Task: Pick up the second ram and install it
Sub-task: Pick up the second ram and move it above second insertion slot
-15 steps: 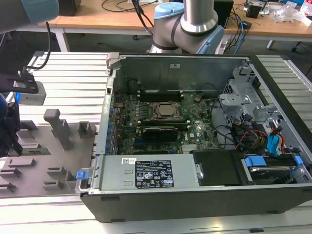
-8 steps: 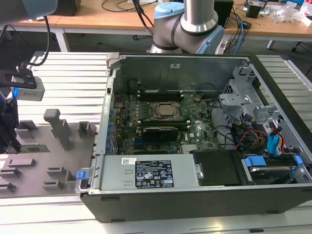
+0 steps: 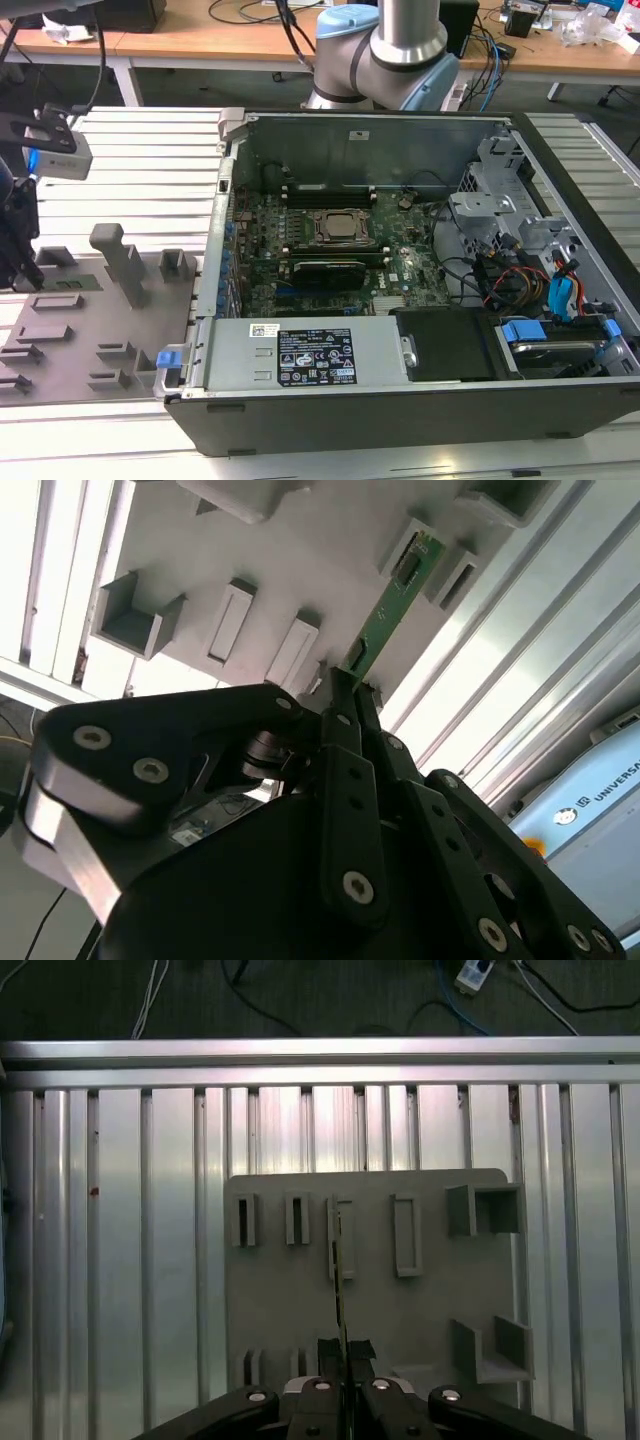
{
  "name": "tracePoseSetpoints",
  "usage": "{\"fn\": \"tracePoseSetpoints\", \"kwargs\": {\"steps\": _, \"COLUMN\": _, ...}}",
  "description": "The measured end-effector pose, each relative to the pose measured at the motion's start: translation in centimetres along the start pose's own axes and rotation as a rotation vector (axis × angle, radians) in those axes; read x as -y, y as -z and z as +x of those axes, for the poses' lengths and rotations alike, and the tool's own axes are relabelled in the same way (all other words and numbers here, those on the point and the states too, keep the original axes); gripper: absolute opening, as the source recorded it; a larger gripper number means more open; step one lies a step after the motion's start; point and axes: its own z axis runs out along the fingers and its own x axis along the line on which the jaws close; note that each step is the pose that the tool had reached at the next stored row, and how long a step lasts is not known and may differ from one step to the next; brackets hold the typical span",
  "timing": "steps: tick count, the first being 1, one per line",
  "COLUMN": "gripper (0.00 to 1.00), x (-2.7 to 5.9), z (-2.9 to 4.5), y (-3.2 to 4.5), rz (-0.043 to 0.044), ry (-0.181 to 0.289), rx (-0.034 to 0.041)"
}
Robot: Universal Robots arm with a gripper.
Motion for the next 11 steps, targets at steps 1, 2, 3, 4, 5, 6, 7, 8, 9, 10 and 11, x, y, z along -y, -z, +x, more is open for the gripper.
{"fn": "tracePoseSetpoints", "kwargs": {"steps": 1, "gripper": 0.14, "x": -0.02, "z": -0.12, "y": 0.3, "rz": -0.0002, "ry": 0.0, "rx": -0.0002}}
{"fn": "tracePoseSetpoints", "kwargs": {"steps": 2, "gripper": 0.14, "x": -0.05, "z": -0.33, "y": 0.82, "rz": 0.0, "ry": 0.0, "rx": -0.0001}}
{"fn": "tracePoseSetpoints", "kwargs": {"steps": 3, "gripper": 0.14, "x": -0.07, "z": -0.5, "y": 1.21, "rz": 0.0, "ry": 0.0, "rx": 0.0}}
{"fn": "tracePoseSetpoints", "kwargs": {"steps": 4, "gripper": 0.14, "x": -0.09, "z": -0.63, "y": 1.49, "rz": 0.0, "ry": 0.0, "rx": -0.0001}}
{"fn": "tracePoseSetpoints", "kwargs": {"steps": 5, "gripper": 0.14, "x": -0.11, "z": -0.77, "y": 1.77, "rz": 0.0, "ry": 0.0, "rx": -0.0001}}
{"fn": "tracePoseSetpoints", "kwargs": {"steps": 6, "gripper": 0.14, "x": -0.14, "z": -1.01, "y": 2.25, "rz": 0.0001, "ry": 0.0, "rx": -0.0001}}
{"fn": "tracePoseSetpoints", "kwargs": {"steps": 7, "gripper": 0.14, "x": -0.17, "z": -1.39, "y": 2.89, "rz": 0.0001, "ry": 0.0, "rx": 0.0}}
{"fn": "tracePoseSetpoints", "kwargs": {"steps": 8, "gripper": 0.14, "x": -0.2, "z": -1.69, "y": 3.24, "rz": 0.0, "ry": 0.0, "rx": 0.0}}
{"fn": "tracePoseSetpoints", "kwargs": {"steps": 9, "gripper": 0.14, "x": -0.23, "z": -2.04, "y": 3.55, "rz": -0.0001, "ry": 0.0, "rx": -0.0001}}
{"fn": "tracePoseSetpoints", "kwargs": {"steps": 10, "gripper": 0.14, "x": -0.24, "z": -2.26, "y": 3.72, "rz": 0.0, "ry": 0.0, "rx": -0.0001}}
{"fn": "tracePoseSetpoints", "kwargs": {"steps": 11, "gripper": 0.14, "x": -0.26, "z": -2.59, "y": 4.0, "rz": 0.0, "ry": 0.0, "rx": 0.0}}
